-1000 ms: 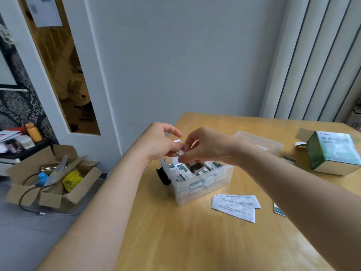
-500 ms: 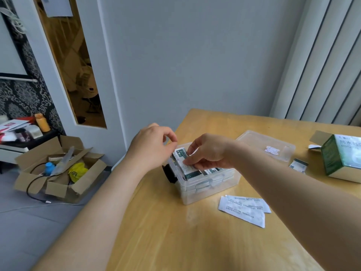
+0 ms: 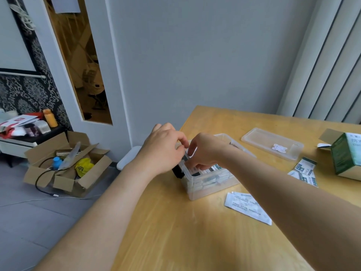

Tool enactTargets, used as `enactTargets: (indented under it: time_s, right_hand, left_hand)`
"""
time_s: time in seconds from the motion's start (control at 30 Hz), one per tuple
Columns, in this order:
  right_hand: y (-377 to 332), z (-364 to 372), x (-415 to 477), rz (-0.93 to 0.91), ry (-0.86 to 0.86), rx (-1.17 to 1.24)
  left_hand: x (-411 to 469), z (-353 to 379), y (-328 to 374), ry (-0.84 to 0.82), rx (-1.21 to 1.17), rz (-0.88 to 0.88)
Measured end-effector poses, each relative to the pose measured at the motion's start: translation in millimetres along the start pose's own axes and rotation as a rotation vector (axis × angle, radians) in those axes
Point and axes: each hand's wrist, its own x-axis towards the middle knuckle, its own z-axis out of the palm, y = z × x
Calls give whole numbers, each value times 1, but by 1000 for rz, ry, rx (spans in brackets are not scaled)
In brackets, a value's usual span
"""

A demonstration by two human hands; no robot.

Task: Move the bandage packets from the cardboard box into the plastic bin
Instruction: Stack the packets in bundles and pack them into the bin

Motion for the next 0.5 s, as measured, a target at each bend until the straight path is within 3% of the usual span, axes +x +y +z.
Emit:
enactTargets:
  time_s: [0.3,0.5]
  right_hand:
    - [10,-17,-9,23,34,57]
    - [22,-26,-25,7,132,277]
  left_hand:
    - [-5,-4,17,-250,42,97]
    - [4,3,26,-481,134,110]
